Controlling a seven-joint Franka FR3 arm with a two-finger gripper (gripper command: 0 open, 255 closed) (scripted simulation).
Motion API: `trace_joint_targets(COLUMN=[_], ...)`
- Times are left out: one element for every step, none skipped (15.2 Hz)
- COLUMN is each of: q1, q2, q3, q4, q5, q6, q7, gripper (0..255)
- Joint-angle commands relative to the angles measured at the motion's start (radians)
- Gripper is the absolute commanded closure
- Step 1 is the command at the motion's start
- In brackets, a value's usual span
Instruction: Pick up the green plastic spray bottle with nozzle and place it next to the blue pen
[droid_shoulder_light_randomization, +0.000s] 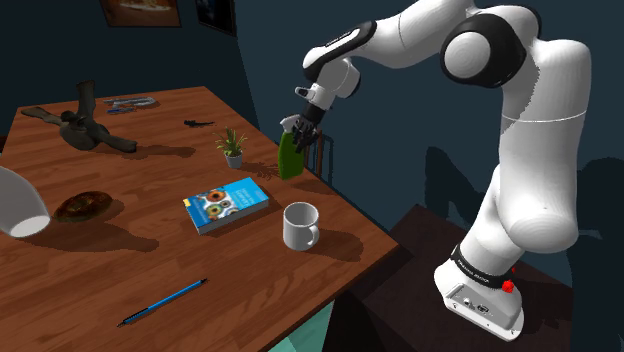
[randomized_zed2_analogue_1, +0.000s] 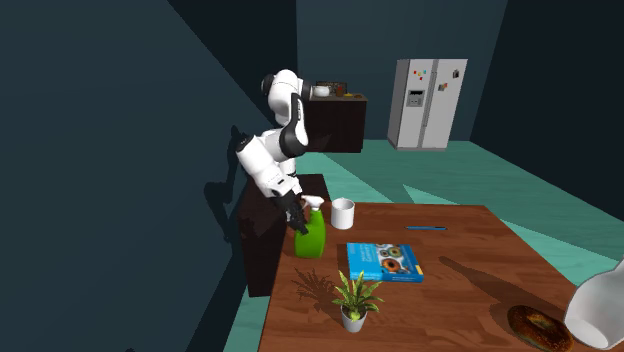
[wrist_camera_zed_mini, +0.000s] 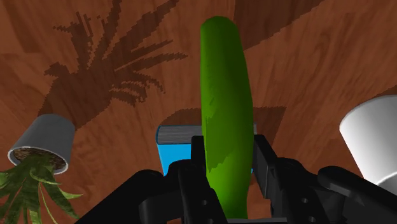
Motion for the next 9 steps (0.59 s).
trace_joint_targets(q1=[0.002, 0.003, 0.004, 0.005, 0.006, 0.007, 0.008, 0.009, 0.009], q2=[-0.016, -0.023, -0.03, -0.036, -0.043, -0.049, -0.055, -0.061, -0.067], q3=[-0.005, -0.008, -0.01, -0.012, -0.014, -0.015, -0.017, -0.019, -0.021], q4=[0.005, 0.009, 0.013, 0.017, 0.021, 0.026, 0.031, 0.036, 0.041], q5=[-0.014, -0.02, -0.027, -0.033, -0.039, -0.045, -0.051, -0.056, -0.062], q6=[-0.015, -0.023, -0.03, -0.038, -0.046, -0.054, -0.062, -0.07, -0.078], q7=[0.014, 0.022, 0.03, 0.038, 0.045, 0.053, 0.06, 0.068, 0.075], gripper=[255, 255, 255, 255, 255, 255, 255, 255, 255])
